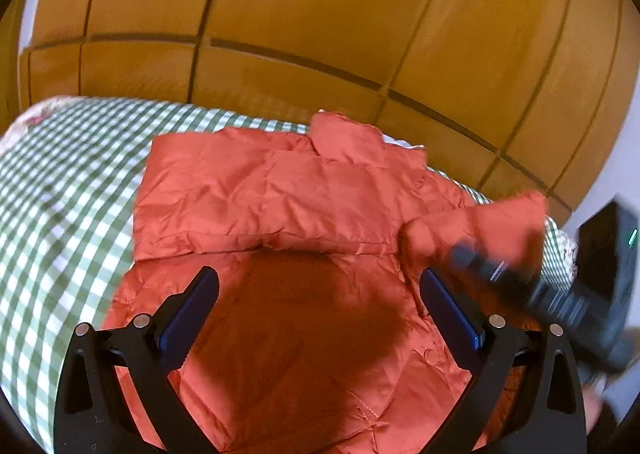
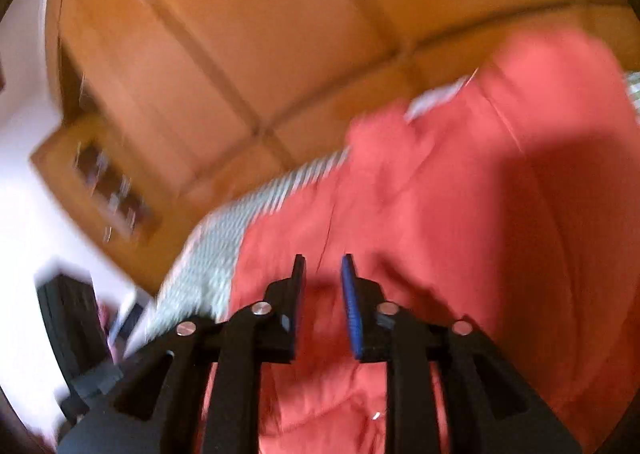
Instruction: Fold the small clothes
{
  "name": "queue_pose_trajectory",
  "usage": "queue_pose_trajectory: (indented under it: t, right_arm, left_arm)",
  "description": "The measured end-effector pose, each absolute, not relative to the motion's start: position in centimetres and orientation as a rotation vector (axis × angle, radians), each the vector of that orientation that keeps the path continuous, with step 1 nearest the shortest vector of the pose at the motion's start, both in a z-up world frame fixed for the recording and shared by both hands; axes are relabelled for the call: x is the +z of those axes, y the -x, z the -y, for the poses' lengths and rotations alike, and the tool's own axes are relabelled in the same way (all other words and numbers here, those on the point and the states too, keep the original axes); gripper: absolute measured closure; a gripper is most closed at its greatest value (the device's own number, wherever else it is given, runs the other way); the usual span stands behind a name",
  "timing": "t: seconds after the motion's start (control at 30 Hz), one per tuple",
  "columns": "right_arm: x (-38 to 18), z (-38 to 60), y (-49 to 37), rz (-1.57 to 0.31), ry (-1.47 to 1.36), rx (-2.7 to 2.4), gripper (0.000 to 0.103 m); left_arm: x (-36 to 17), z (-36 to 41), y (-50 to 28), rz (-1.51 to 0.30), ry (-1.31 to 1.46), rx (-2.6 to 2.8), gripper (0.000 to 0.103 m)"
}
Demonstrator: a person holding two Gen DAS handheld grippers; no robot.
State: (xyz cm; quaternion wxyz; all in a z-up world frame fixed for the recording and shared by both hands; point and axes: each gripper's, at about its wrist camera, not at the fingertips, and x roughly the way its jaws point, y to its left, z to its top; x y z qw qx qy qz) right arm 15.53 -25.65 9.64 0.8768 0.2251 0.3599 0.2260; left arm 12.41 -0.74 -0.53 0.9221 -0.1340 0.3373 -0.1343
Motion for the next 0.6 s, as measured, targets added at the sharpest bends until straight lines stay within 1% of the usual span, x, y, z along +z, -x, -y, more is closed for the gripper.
queue_pose_trajectory:
  t: [0.07, 0.1, 0.13, 0.17, 0.2, 0.33, 0.4, 0.5, 0.53, 0.57, 0.6]
  right_arm:
    - [9.6, 25.9, -14.7, -0.736, -0.436, 0.468, 0.052]
    - [10.2, 26.9, -13.8, -0.693, -0.452, 0.463, 0.043]
    - [10.5, 27.6, -12.5, -0.655, -0.467, 0.450, 0.038]
    - [10.9, 28.7, -11.6, -0.617, -0.483, 0.424, 0.029]
    - [11.4, 30.1, -11.0, -0.583, -0.494, 0.384, 0.024]
    - [11.7, 36.0, -8.2, -0.472, -0.586, 0.197, 0.020]
    - [11.0, 39.3, -7.0, -0.423, -0.686, 0.141, 0.013]
    - [9.9, 41.8, -6.7, -0.417, -0.789, 0.126, 0.012]
    - [9.7, 41.9, -6.8, -0.419, -0.780, 0.141, 0.011]
    - [9.7, 41.9, -7.2, -0.435, -0.765, 0.159, 0.007]
    - [9.7, 41.5, -7.8, -0.469, -0.740, 0.187, 0.006]
  left_arm:
    - [-0.8, 0.7, -12.7, -0.705, 0.295, -0.278, 0.004]
    - [-0.9, 0.9, -13.0, -0.710, 0.301, -0.288, 0.004]
    - [-0.9, 1.1, -13.2, -0.712, 0.302, -0.297, 0.004]
    - [-0.9, 1.5, -13.4, -0.718, 0.300, -0.308, 0.004]
    - [-0.9, 1.7, -13.7, -0.723, 0.304, -0.322, 0.004]
    - [-0.4, 3.7, -15.0, -0.741, 0.353, -0.411, 0.004]
    - [-0.1, 5.1, -15.7, -0.763, 0.380, -0.457, 0.004]
    - [0.0, 7.5, -16.3, -0.789, 0.403, -0.530, 0.004]
    - [0.0, 8.4, -16.3, -0.795, 0.398, -0.547, 0.004]
    - [0.0, 9.5, -16.4, -0.802, 0.389, -0.576, 0.004]
    - [0.0, 10.3, -16.4, -0.802, 0.384, -0.597, 0.004]
